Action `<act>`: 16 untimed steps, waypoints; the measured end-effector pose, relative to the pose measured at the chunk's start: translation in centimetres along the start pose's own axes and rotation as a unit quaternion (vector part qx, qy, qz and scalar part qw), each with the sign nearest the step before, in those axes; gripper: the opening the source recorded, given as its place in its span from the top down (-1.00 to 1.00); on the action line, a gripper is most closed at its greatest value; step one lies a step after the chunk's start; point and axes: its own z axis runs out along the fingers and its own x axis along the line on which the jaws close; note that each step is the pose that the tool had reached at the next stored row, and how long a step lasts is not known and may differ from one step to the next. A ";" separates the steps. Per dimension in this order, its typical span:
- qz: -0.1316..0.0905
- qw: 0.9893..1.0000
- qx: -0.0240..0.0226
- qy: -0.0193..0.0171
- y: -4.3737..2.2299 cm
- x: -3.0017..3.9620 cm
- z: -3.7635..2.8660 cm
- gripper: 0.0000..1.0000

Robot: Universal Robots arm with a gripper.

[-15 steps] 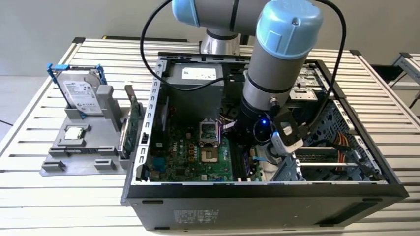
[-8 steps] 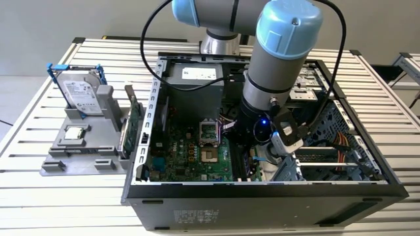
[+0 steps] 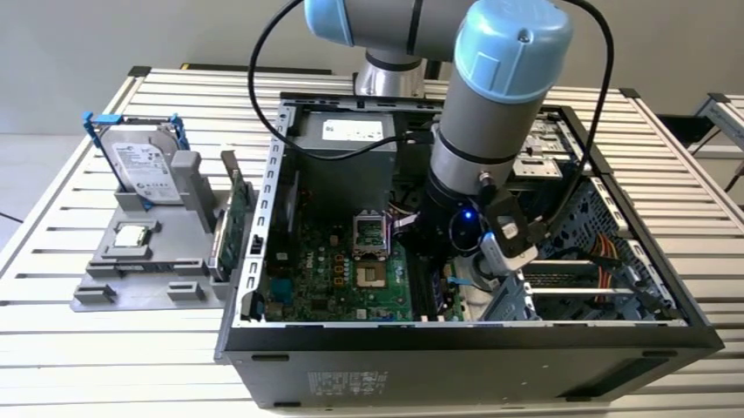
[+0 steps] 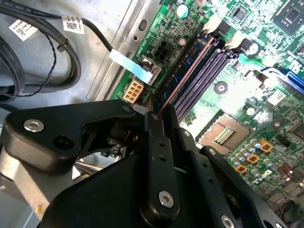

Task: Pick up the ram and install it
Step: 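Insert the ram into the slot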

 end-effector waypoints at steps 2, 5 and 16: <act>0.000 1.000 0.000 0.001 0.01 -0.01 -0.58 -1.00; 0.000 1.000 0.000 0.002 0.01 -0.02 -1.35 -1.00; 0.000 1.000 0.000 0.003 0.03 -0.05 -2.83 1.00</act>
